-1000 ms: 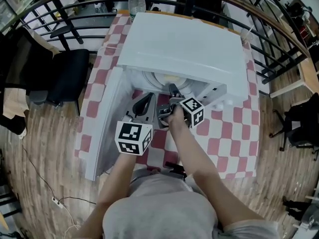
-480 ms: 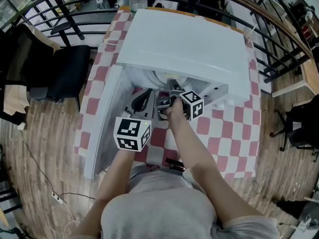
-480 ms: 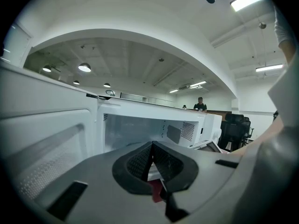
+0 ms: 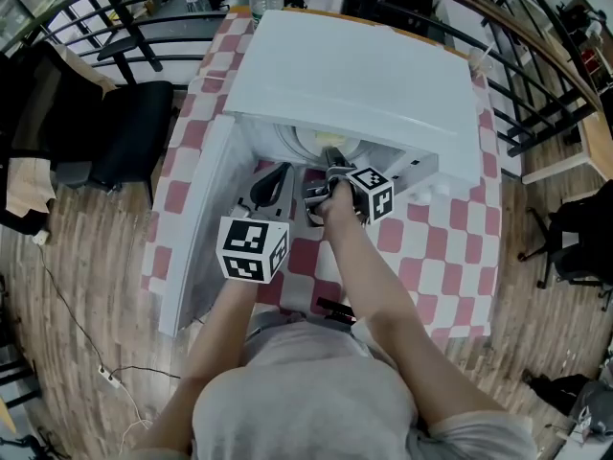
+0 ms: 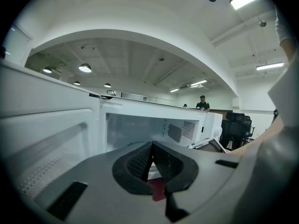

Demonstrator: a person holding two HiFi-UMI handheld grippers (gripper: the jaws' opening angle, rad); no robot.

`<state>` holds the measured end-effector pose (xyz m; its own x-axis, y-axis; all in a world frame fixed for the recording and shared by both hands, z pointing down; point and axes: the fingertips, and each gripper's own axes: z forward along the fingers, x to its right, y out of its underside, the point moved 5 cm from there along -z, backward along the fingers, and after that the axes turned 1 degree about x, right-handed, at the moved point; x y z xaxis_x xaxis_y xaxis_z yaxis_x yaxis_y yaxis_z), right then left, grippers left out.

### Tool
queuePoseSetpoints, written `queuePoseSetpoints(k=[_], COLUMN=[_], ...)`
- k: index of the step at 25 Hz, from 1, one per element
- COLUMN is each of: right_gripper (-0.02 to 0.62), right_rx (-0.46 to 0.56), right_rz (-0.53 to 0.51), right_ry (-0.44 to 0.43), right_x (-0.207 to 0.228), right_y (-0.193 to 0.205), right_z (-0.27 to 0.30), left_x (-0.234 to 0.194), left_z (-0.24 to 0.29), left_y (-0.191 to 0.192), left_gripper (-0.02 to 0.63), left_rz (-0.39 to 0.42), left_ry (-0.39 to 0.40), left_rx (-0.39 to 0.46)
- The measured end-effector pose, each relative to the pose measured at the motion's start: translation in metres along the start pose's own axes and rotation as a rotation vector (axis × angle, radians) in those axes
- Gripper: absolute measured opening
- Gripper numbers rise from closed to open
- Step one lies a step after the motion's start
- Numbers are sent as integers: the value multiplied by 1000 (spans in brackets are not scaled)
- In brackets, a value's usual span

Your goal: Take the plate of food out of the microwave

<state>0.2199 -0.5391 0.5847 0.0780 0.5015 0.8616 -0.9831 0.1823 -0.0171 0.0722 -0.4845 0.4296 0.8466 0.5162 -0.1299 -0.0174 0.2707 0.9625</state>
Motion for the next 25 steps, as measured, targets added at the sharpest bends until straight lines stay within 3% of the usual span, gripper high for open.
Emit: queuePoseSetpoints(k=[25], right_gripper=[120], right_rx=[-31], right_rz=[-96], right_ry=[-46], right_x=[-5], right_y=[4], right_z=[-27], left_x=[0], left_z=[-13], left_y=[4], left_gripper=[2], left_rz=[-58], left_ry=[-25], left_rx=[12])
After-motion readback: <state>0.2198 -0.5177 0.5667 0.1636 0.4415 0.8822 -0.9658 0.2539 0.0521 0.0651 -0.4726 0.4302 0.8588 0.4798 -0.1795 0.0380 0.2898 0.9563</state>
